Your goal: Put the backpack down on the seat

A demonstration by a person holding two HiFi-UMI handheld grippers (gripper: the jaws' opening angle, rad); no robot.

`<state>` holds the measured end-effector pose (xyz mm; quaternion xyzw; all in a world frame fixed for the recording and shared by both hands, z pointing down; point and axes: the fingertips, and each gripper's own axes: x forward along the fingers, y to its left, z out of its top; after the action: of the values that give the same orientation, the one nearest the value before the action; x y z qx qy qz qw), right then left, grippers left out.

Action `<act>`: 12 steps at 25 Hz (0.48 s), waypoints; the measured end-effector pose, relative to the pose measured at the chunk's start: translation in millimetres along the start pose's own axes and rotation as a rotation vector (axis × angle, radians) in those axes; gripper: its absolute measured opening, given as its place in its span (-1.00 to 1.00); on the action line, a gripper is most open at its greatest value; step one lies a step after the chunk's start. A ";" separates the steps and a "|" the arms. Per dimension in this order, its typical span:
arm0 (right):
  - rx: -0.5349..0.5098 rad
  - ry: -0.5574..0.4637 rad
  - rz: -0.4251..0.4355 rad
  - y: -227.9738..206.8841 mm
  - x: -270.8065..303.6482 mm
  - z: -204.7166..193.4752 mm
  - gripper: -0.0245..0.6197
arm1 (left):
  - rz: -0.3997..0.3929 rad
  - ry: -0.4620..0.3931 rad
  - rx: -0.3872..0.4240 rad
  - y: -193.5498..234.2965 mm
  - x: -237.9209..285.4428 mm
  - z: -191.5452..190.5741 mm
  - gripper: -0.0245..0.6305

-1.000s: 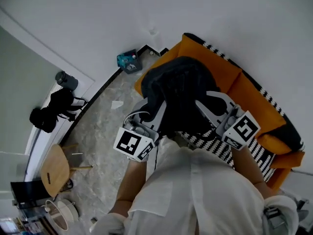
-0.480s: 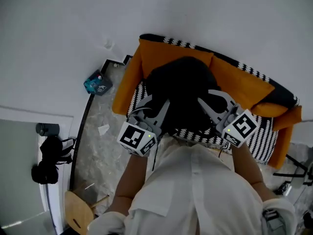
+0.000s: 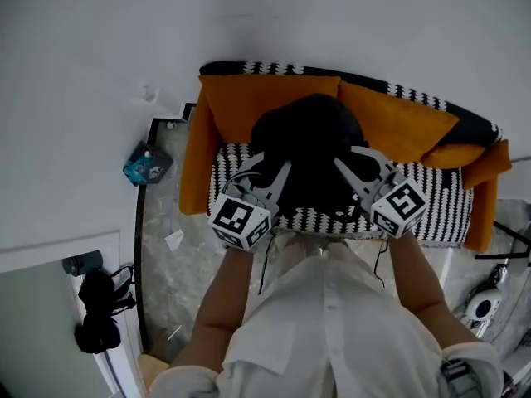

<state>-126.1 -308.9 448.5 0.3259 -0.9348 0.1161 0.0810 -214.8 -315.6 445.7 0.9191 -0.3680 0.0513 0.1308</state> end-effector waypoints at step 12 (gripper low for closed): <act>0.106 0.178 -0.152 -69.6 38.4 -117.2 -0.76 | -0.054 0.174 -0.072 43.4 69.3 -111.7 -0.75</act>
<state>-103.2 -352.9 581.2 0.3880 -0.8891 0.1871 0.1549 -194.3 -360.6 575.0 0.9156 -0.3318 0.1140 0.1966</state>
